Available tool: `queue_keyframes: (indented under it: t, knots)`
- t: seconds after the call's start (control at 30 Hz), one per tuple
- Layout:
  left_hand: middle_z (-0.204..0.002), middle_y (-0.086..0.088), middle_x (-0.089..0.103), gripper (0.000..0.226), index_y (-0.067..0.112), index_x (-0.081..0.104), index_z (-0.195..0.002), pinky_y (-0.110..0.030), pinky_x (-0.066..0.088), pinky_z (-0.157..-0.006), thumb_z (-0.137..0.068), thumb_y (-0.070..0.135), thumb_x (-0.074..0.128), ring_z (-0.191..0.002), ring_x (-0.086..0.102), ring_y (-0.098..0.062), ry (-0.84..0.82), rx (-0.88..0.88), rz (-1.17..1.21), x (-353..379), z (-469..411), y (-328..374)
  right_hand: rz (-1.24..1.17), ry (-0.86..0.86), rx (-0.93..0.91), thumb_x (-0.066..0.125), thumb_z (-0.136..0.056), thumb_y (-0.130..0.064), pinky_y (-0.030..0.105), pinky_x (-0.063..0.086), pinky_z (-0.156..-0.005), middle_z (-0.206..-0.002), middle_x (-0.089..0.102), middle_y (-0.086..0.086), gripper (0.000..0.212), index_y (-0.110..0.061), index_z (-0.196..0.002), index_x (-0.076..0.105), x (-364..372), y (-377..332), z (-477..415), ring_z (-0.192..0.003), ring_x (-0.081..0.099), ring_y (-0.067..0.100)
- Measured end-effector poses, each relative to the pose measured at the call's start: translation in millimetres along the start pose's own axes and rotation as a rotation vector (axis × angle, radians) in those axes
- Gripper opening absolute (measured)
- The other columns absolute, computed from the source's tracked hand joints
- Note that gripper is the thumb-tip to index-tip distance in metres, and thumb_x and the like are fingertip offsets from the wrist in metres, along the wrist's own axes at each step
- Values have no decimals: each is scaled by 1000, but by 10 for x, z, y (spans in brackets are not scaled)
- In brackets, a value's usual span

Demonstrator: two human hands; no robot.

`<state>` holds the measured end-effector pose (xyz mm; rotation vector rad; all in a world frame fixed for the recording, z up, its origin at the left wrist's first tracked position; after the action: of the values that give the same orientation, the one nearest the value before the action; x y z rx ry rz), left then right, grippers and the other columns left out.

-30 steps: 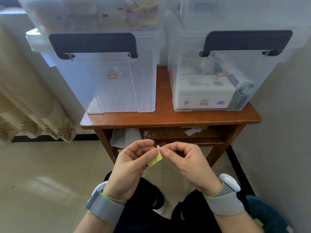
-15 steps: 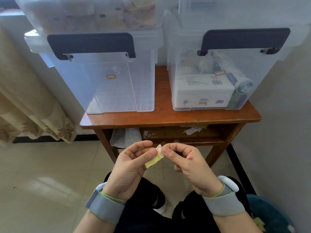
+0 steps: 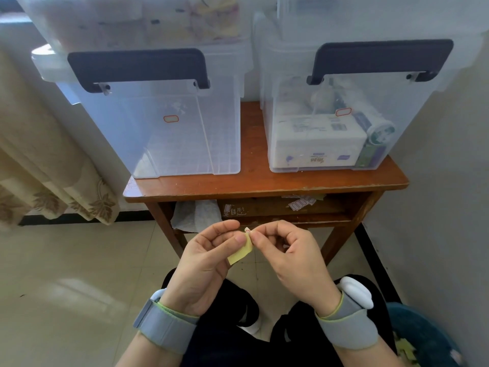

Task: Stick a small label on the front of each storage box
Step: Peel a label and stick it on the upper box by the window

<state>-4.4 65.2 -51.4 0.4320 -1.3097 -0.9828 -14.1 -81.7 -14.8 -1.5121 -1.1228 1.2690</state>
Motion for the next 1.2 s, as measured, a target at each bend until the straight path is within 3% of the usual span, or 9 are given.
queue_keyframes:
  t: [0.13, 0.23, 0.37, 0.57, 0.77, 0.9, 1.03, 1.1, 1.2]
  knots:
    - [-89, -19, 73, 54, 4, 73, -98, -30, 59, -72, -49, 11, 93, -80, 72, -25, -4, -36, 9, -9, -4, -17, 1, -25, -85, 71, -86, -31, 13, 42, -59, -70, 57, -20, 3, -31, -85, 74, 13, -118, 21, -62, 50, 1]
    - [-91, -20, 73, 56, 4, 72, -99, -30, 58, -68, -47, 11, 93, -79, 72, -25, -1, -61, 17, -11, -2, -31, -94, -78, -47, 67, -83, -40, 16, 43, -64, -73, 58, -19, 18, -26, -89, 76, 59, -59, 9, -66, 50, 1]
    - [-91, -20, 73, 56, 2, 68, -103, -29, 57, -64, -52, 6, 89, -78, 73, -25, -17, -107, 60, 10, 19, -74, -185, -142, -2, 67, -85, -37, 21, 46, -73, -78, 59, -15, 23, -19, -94, 77, 137, 30, 8, -75, 53, 7]
    - [-88, -16, 74, 37, 2, 64, -106, -26, 57, -60, -71, -1, 75, -72, 72, -21, -8, -135, 77, 9, 30, -107, -237, -65, -7, 72, -80, -38, 21, 43, -67, -72, 55, -14, 16, -27, -89, 80, 93, 28, 13, -68, 46, 5]
    - [-91, -15, 69, 63, -2, 57, -122, -21, 51, -52, -62, 2, 78, -68, 65, -17, -7, -239, 126, 20, 35, -206, -331, -122, -8, 72, -82, -30, 20, 43, -67, -73, 55, -10, 13, -22, -90, 78, 148, 21, 35, -69, 46, 8]
    - [-87, -14, 67, 59, -1, 61, -109, -19, 47, -48, -55, -2, 85, -64, 59, -14, -60, -324, 209, 76, 55, -239, -109, -104, -87, 73, -80, -42, 22, 39, -59, -73, 50, -12, 18, -28, -92, 76, 56, -83, 21, -63, 44, 8]
    - [-89, -16, 65, 56, -2, 66, -99, -18, 47, -48, -48, -3, 89, -63, 57, -14, -97, -359, 206, 106, 59, -215, 117, -101, -263, 75, -82, -40, 12, 37, -58, -78, 48, -11, 33, -33, -114, 71, -44, -317, -12, -61, 43, 7]
    - [-89, -16, 65, 60, -3, 64, -105, -18, 47, -48, -50, -3, 88, -61, 58, -14, -111, -370, 201, 119, 64, -217, 181, -132, -325, 74, -83, -39, 12, 38, -59, -80, 49, -7, 33, -36, -116, 71, -45, -390, -21, -64, 45, 10]
    - [-85, -14, 65, 69, -4, 58, -118, -17, 47, -49, -55, -2, 86, -60, 58, -13, -134, -379, 193, 144, 67, -222, 232, -159, -373, 74, -84, -37, 12, 38, -59, -82, 50, -6, 20, -36, -104, 76, -46, -434, -40, -67, 46, 7]
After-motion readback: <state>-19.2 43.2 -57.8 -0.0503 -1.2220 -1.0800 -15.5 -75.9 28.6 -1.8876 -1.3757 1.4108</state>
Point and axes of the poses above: each hand's wrist, its own z-axis away from the middle knuckle, its own x-axis out of the palm, y = z × x, the point moved 10 cm from there along -z, towards the middle knuckle
